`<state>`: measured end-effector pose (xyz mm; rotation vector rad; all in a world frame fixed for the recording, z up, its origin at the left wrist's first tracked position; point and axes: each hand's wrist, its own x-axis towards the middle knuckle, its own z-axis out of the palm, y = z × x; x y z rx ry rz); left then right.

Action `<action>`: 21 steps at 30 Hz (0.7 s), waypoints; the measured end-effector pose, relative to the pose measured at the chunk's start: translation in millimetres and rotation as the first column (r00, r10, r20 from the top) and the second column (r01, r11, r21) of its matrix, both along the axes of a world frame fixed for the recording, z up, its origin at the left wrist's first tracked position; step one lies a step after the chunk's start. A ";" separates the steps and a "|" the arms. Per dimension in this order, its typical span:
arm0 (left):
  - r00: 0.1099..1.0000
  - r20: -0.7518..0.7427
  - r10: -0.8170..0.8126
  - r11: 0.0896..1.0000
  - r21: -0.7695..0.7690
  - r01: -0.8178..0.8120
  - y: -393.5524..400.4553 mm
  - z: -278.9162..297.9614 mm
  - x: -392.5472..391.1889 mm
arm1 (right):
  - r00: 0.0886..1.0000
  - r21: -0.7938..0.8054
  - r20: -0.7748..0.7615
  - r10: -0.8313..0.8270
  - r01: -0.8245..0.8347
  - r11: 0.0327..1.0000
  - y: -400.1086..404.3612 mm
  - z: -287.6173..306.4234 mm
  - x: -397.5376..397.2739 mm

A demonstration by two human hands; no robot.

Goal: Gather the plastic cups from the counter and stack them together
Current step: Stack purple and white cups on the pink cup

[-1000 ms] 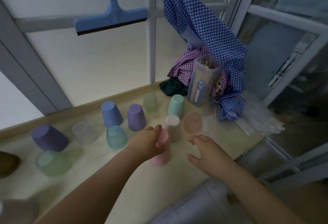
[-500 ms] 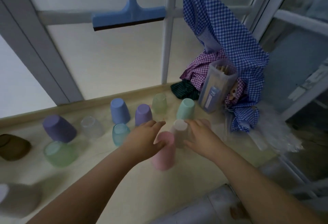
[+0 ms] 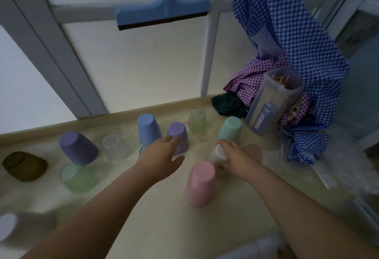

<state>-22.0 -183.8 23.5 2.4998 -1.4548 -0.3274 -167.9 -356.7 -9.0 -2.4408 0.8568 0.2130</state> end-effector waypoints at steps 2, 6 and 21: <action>1.000 0.007 0.008 1.000 0.016 -0.008 -6.0 -1.5 11.6 | 1.000 -0.052 0.011 0.007 -0.006 0.999 -2.8 10.7 -1.2; 1.000 0.017 0.016 0.999 0.040 -0.017 -26.0 -5.4 40.5 | 0.996 -0.093 0.094 -0.001 0.010 0.996 -8.1 37.6 -2.2; 0.992 -0.107 0.072 0.993 0.101 -0.062 -68.2 -33.2 69.1 | 0.969 -0.028 0.214 -0.125 0.134 0.991 15.5 58.2 -30.6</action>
